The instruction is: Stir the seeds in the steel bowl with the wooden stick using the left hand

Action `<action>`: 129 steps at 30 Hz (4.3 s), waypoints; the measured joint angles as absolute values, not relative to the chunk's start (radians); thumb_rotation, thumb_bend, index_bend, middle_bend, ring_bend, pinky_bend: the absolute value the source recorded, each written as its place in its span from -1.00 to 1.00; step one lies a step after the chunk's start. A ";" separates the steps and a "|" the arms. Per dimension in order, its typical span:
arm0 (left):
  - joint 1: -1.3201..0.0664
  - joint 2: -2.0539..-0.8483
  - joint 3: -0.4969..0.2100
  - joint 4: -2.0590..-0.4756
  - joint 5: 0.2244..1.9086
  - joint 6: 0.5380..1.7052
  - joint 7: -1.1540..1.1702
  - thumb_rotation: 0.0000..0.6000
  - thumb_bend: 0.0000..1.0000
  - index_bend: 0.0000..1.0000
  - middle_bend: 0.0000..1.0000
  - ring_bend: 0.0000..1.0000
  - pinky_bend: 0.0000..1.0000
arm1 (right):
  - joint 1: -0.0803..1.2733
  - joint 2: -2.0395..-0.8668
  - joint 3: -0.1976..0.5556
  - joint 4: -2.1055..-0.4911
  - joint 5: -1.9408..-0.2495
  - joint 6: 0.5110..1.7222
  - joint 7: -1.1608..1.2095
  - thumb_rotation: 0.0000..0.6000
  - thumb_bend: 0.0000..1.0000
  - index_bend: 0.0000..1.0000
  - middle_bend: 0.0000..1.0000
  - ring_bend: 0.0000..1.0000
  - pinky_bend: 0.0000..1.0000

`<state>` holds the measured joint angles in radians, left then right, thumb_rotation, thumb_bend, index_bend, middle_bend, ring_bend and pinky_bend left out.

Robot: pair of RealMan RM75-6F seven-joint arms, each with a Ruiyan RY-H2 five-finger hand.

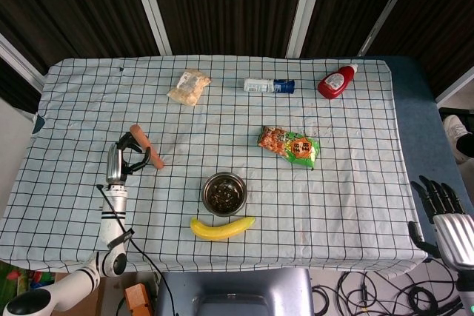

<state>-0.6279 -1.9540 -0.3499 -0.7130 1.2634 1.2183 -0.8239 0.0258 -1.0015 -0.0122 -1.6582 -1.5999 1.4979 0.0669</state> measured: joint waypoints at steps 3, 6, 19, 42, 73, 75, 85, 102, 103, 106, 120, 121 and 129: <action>-0.622 -1.951 -0.350 -0.703 1.269 1.222 -0.863 1.00 0.15 0.36 0.32 -0.07 0.04 | 0.025 -1.002 -0.012 -1.658 -1.598 1.499 0.065 1.00 -0.11 -1.00 -1.00 -1.00 -1.00; -0.611 -1.946 -0.340 -0.692 1.283 1.228 -0.902 1.00 0.17 0.35 0.31 -0.08 0.02 | 0.024 -1.003 -0.011 -1.659 -1.597 1.500 0.064 1.00 -0.11 -1.00 -1.00 -1.00 -1.00; -0.596 -1.947 -0.300 -0.603 1.343 1.245 -1.123 1.00 -0.03 -0.10 0.04 -0.37 -0.28 | 0.024 -1.003 -0.011 -1.659 -1.597 1.501 0.064 1.00 -0.11 -1.00 -1.00 -1.00 -1.00; -0.594 -1.857 -0.291 -0.699 1.348 1.131 -1.308 1.00 -0.29 -0.20 -0.01 -0.39 -0.30 | 0.020 -0.999 -0.008 -1.658 -1.596 1.510 0.079 1.00 -0.11 -1.00 -1.00 -1.00 -1.00; -0.591 -1.855 -0.248 -0.651 1.389 1.145 -1.460 1.00 -0.38 -0.29 0.00 -0.40 -0.31 | 0.021 -1.000 -0.007 -1.659 -1.595 1.506 0.073 1.00 -0.11 -1.00 -1.00 -1.00 -1.00; -0.590 -1.840 -0.250 -0.678 1.383 1.129 -1.481 1.00 -0.38 -0.25 0.03 -0.42 -0.32 | 0.021 -1.001 -0.008 -1.660 -1.595 1.505 0.072 1.00 -0.11 -1.00 -1.00 -1.00 -1.00; -0.589 -1.698 -0.280 -0.957 1.312 0.969 -1.515 1.00 -0.38 -0.03 0.22 -0.28 0.05 | 0.021 -1.000 -0.007 -1.660 -1.597 1.507 0.074 1.00 -0.11 -1.00 -1.00 -1.00 -1.00; -0.593 -1.633 -0.333 -1.082 1.251 0.868 -1.449 1.00 -0.43 0.49 0.85 0.39 0.71 | 0.019 -0.998 -0.008 -1.659 -1.600 1.513 0.080 1.00 -0.11 -1.00 -1.00 -1.00 -1.00; -0.593 -1.634 -0.334 -1.083 1.252 0.869 -1.446 1.00 -0.43 0.54 0.89 0.43 0.74 | 0.018 -0.998 -0.008 -1.659 -1.600 1.513 0.081 1.00 -0.11 -1.00 -1.00 -1.00 -1.00; -0.593 -1.636 -0.334 -1.085 1.257 0.868 -1.437 1.00 -0.42 0.67 0.99 0.54 0.85 | 0.019 -0.998 -0.008 -1.659 -1.600 1.513 0.082 1.00 -0.11 -1.00 -1.00 -1.00 -1.00; -0.574 -1.701 -0.353 -1.077 1.296 1.049 -1.372 1.00 1.00 1.00 1.00 0.84 1.00 | 0.020 -0.997 -0.010 -1.661 -1.603 1.509 0.081 1.00 -0.11 -1.00 -1.00 -1.00 -1.00; -0.572 -1.707 -0.355 -1.078 1.300 1.068 -1.364 1.00 1.00 1.00 1.00 0.84 1.00 | 0.021 -0.996 -0.010 -1.660 -1.603 1.508 0.081 1.00 -0.11 -1.00 -1.00 -1.00 -1.00; -0.572 -1.725 -0.369 -1.205 1.337 1.161 -1.283 1.00 1.00 1.00 1.00 0.83 1.00 | 0.026 -0.999 -0.014 -1.663 -1.609 1.496 0.074 1.00 -0.11 -1.00 -1.00 -1.00 -1.00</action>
